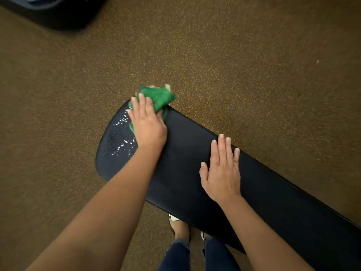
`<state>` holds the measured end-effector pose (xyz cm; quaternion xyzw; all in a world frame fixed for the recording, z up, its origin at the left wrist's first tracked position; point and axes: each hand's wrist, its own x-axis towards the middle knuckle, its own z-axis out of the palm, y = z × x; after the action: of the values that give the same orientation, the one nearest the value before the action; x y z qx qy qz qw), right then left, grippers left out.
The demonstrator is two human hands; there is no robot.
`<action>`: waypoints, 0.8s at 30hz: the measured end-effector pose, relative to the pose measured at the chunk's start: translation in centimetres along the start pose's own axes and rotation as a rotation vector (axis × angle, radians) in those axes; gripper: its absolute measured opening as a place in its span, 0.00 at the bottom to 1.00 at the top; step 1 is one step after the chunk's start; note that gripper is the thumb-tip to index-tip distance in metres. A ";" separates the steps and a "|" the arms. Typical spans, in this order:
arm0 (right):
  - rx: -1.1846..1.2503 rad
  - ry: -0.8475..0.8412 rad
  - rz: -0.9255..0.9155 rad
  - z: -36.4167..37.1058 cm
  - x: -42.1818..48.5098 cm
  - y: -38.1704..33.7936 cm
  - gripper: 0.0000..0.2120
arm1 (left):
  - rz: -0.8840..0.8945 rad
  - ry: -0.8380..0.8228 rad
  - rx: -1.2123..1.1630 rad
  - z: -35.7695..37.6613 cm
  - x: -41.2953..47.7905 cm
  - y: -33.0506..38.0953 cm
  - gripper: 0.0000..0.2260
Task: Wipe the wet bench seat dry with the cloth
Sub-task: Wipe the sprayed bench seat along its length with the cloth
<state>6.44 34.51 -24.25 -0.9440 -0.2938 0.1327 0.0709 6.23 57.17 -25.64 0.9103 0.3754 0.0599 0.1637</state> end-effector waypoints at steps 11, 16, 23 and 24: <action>-0.031 -0.018 -0.079 0.2 1.6 -1.9 0.32 | -0.189 -0.009 0.080 -1.0 1.0 -1.9 0.25; -0.065 -0.022 -0.070 0.2 1.6 -2.2 0.33 | 0.302 -0.153 0.052 -0.6 -2.7 -0.2 0.25; -0.075 -0.026 -0.067 0.1 1.7 -2.4 0.33 | 0.021 -0.048 0.043 -1.0 1.0 -1.6 0.24; -0.068 -0.020 -0.064 0.1 1.8 -2.5 0.33 | -0.009 -0.030 0.025 -0.6 0.4 -0.6 0.24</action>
<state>6.47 37.57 -24.17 -0.9346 -0.3287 0.1296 0.0401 5.91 58.01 -25.25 0.9115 0.3776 0.0407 0.1581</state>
